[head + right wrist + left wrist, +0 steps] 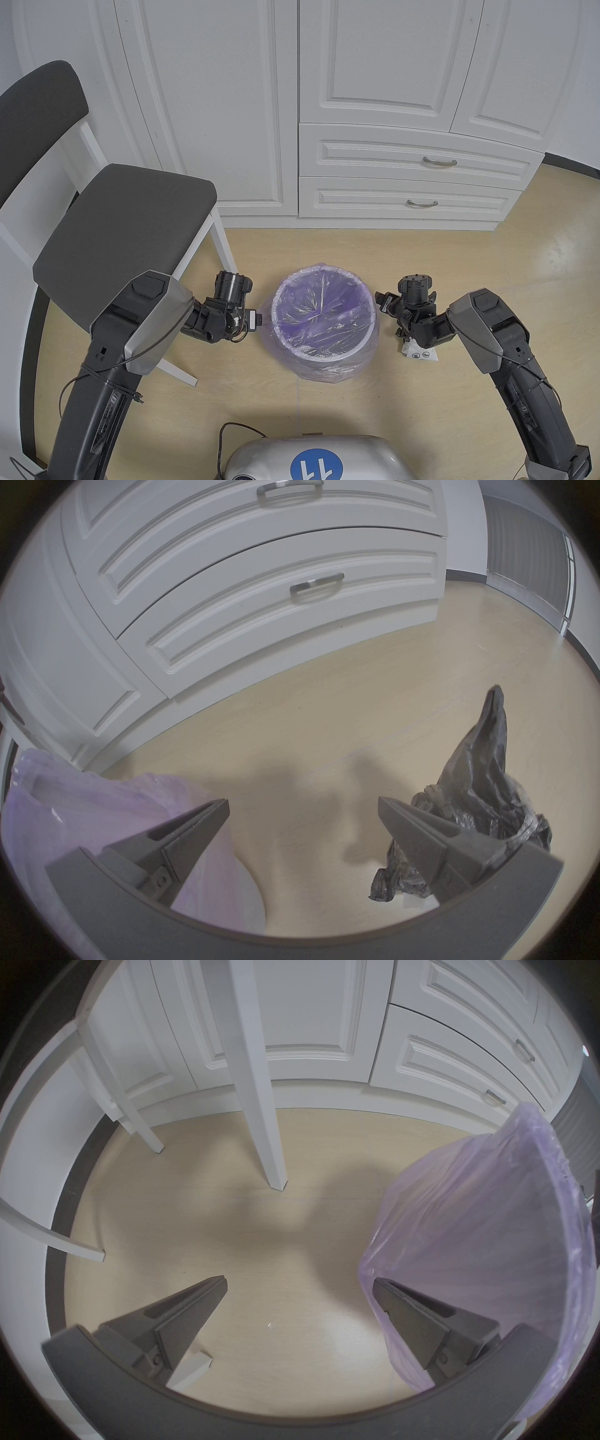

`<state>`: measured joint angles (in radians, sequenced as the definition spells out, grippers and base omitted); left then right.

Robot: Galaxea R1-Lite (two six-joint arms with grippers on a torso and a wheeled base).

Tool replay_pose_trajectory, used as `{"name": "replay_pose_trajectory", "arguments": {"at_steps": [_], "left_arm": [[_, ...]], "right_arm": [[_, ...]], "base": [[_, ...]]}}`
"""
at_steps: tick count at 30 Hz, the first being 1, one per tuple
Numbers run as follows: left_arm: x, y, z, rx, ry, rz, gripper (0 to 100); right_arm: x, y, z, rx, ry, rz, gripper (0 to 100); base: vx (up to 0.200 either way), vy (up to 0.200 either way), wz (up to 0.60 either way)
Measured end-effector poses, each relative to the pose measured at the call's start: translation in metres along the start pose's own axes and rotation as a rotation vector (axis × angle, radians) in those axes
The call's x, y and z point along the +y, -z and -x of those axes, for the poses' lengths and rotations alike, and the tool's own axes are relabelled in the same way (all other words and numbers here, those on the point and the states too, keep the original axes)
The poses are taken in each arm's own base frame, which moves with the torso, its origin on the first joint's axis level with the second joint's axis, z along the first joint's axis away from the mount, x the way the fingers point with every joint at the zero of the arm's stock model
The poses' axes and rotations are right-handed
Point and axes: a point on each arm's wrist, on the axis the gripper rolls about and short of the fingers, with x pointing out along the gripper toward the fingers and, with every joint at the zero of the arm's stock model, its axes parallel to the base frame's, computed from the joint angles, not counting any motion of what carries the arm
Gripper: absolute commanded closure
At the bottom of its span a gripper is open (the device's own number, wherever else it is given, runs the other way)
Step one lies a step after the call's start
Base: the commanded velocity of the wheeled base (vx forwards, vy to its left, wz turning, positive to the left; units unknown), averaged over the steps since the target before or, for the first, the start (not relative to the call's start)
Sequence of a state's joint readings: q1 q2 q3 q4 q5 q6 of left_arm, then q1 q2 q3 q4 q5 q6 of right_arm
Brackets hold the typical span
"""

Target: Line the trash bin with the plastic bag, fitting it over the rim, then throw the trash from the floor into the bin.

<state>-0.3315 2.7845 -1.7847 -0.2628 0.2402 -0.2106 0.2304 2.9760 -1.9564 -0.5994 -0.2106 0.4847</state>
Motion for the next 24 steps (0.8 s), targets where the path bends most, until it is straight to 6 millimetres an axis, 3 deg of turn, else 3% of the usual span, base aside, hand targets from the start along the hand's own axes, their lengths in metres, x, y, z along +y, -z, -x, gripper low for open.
{"name": "replay_pose_trajectory", "arguments": {"at_steps": [7,15,20,24], "left_arm": [[-0.003,0.001,0.033,-0.008,-0.029,-0.023,0],[-0.006,0.0,0.056,-0.022,-0.062,-0.042,0],[-0.006,0.001,0.065,-0.048,-0.07,-0.043,0],[-0.006,0.002,0.072,-0.078,-0.068,-0.038,0]], "right_arm": [[-0.012,-0.011,0.008,-0.013,-0.021,0.03,0],[-0.04,-0.006,0.051,0.247,-0.127,0.173,0],[-0.04,-0.004,0.075,0.358,-0.19,0.218,0],[-0.025,-0.003,0.085,0.453,-0.236,0.241,0]], "base": [[0.0,0.0,0.0],[0.0,0.0,0.0],[0.0,0.0,0.0],[0.0,0.0,0.0]]}}
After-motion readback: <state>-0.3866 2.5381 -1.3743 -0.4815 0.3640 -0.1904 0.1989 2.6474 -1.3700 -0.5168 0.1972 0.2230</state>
